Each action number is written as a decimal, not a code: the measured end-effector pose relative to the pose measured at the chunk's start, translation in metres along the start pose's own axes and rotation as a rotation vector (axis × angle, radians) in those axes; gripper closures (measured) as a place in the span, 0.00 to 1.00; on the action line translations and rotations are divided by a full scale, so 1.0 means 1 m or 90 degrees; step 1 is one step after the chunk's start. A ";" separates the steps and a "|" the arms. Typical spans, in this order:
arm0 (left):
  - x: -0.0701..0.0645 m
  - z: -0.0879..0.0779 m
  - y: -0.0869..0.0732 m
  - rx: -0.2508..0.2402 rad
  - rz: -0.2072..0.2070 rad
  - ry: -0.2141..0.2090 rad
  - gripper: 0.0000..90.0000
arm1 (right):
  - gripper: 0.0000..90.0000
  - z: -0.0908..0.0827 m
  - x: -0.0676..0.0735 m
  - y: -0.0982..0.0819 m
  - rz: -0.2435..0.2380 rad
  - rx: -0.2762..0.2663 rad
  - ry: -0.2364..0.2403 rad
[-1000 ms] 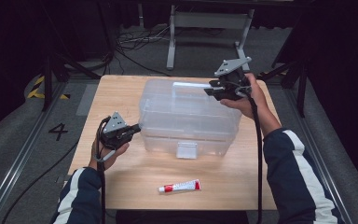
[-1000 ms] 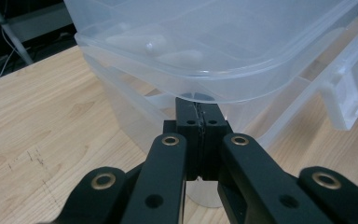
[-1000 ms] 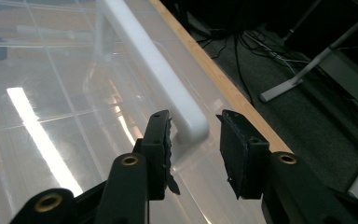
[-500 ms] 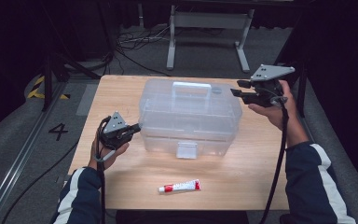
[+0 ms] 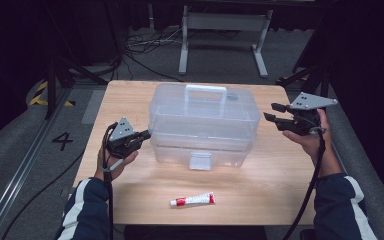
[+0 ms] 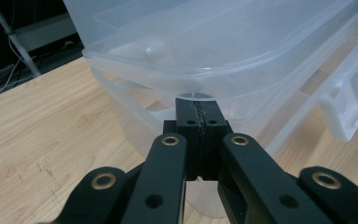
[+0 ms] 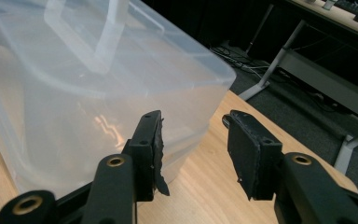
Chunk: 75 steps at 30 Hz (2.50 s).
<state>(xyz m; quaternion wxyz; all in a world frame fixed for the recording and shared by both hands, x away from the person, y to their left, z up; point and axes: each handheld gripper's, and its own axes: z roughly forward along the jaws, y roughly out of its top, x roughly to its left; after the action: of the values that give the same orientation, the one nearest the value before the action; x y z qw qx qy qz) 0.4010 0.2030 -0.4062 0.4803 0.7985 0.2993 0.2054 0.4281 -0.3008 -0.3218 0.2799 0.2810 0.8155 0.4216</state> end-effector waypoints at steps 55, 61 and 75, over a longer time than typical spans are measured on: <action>-0.012 -0.010 0.013 0.002 0.051 -0.028 0.81 | 0.69 0.023 0.028 -0.042 -0.069 -0.101 -0.025; -0.020 -0.007 0.014 0.020 0.072 -0.037 0.74 | 0.76 0.024 0.031 -0.042 -0.073 -0.128 -0.047; -0.030 -0.009 0.009 0.049 0.083 -0.036 0.66 | 0.84 0.024 0.041 -0.035 -0.079 -0.176 -0.096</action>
<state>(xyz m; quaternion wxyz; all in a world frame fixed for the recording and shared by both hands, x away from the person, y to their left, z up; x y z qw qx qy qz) 0.3757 0.1848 -0.3954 0.4434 0.8396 0.2403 0.2020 0.4091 -0.2767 -0.3718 0.4017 0.2197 0.7422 0.4893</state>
